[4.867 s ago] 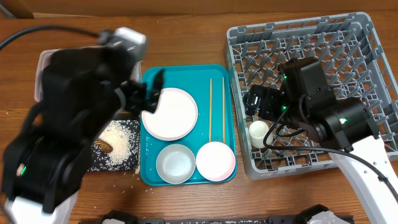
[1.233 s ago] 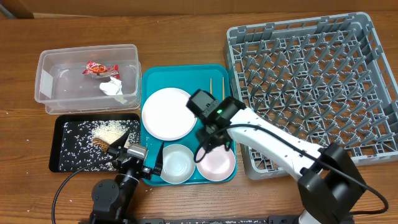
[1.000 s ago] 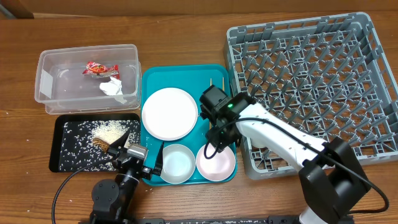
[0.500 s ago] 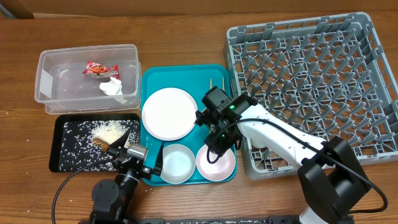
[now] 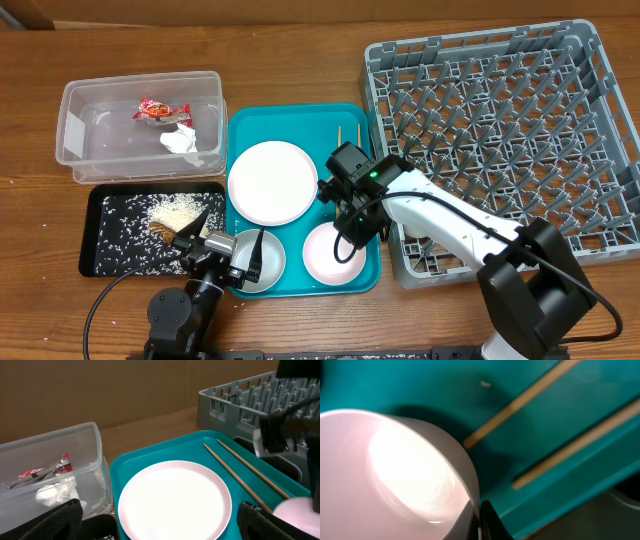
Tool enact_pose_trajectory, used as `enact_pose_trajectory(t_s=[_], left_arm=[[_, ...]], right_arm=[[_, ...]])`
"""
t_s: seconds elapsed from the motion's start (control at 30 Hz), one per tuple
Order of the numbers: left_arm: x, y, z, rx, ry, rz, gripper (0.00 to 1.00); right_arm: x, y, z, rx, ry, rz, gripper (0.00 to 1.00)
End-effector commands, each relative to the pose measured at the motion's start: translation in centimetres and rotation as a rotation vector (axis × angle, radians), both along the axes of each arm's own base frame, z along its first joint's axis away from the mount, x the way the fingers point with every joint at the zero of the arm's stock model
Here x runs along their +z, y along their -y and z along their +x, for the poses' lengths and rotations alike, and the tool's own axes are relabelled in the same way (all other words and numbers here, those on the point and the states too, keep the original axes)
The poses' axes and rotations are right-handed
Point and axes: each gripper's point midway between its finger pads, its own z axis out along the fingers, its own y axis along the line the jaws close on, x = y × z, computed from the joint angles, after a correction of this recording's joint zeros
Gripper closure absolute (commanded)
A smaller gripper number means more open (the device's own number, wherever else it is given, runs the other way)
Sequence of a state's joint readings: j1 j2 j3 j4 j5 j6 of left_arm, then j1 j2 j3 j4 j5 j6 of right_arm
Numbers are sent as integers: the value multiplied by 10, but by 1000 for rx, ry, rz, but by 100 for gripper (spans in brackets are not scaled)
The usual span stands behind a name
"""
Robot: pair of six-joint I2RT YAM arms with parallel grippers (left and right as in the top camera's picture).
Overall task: Sort waste into correct bins and load items into the dishwasher
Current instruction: 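Grasp the pink bowl rim with the right gripper and lift it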
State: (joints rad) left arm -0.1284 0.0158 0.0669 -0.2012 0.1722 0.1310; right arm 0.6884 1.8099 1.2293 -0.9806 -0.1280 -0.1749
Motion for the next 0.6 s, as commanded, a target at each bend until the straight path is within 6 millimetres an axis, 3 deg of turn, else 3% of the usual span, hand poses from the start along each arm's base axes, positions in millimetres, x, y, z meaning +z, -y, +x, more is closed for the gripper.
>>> enact_pose_trajectory(t_s=[0.0, 0.13, 0.27, 0.43, 0.5, 0.57], left_arm=[[0, 0, 0, -1, 6, 2, 0], [0, 0, 0, -1, 6, 2, 0], [0, 0, 0, -1, 6, 2, 0], [-1, 0, 0, -1, 5, 2, 0], [-1, 0, 0, -1, 5, 2, 0], [-1, 0, 0, -1, 5, 2, 0]], right_arm=[[23, 2, 34, -90, 138, -55, 96], [56, 12, 61, -229, 249, -127, 96], [105, 38, 91, -526, 432, -219, 96], [188, 97, 105, -1018, 749, -276, 96], [208, 120, 104, -1156, 856, -282, 96], [215, 136, 104, -1216, 898, -308, 96]])
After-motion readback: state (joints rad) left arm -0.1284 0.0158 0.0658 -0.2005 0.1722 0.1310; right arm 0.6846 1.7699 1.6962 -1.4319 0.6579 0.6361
